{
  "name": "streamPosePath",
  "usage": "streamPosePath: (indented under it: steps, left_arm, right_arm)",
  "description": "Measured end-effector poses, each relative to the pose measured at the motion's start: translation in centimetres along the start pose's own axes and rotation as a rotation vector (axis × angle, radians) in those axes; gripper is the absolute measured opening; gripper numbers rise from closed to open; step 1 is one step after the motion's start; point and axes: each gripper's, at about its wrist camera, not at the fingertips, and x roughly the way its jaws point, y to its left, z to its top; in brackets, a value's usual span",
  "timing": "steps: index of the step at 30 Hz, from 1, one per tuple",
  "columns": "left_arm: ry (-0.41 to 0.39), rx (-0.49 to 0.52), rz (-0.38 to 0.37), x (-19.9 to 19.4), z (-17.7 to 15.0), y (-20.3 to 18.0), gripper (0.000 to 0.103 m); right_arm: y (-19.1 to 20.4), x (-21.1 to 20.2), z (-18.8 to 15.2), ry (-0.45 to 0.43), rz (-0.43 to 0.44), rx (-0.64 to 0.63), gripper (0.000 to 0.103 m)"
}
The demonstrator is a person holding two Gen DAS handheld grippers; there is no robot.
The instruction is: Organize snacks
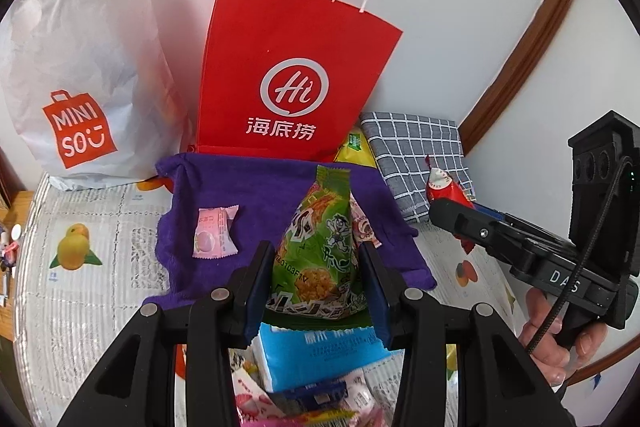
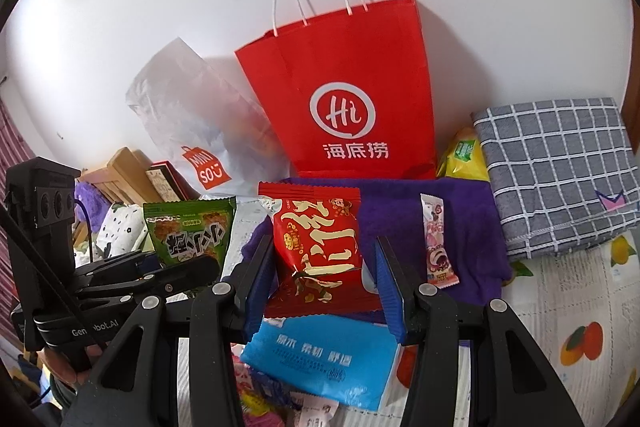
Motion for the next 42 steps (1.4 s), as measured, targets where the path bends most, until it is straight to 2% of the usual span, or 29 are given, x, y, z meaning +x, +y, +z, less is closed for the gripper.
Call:
streamPosePath:
  steps: [10,25,35,42]
  left_arm:
    - [0.062,-0.013,-0.003,4.4,0.5,1.5,0.041]
    - [0.157,-0.056,0.005,9.5,1.0,4.4,0.041]
    - [0.236,-0.069,0.038,12.5,0.1,5.6,0.041]
    - [0.282,-0.079,0.044,14.1,-0.5,6.0,0.041]
  right_arm:
    - [-1.6,3.8,0.4,0.059,-0.055,-0.050,0.048]
    - [-6.1,9.0,-0.2,0.208,-0.086,0.027,0.048]
    - [-6.2,13.2,-1.9,0.321,-0.118,0.017,0.048]
    - [-6.6,14.5,-2.6,0.363,-0.141,0.021,0.048]
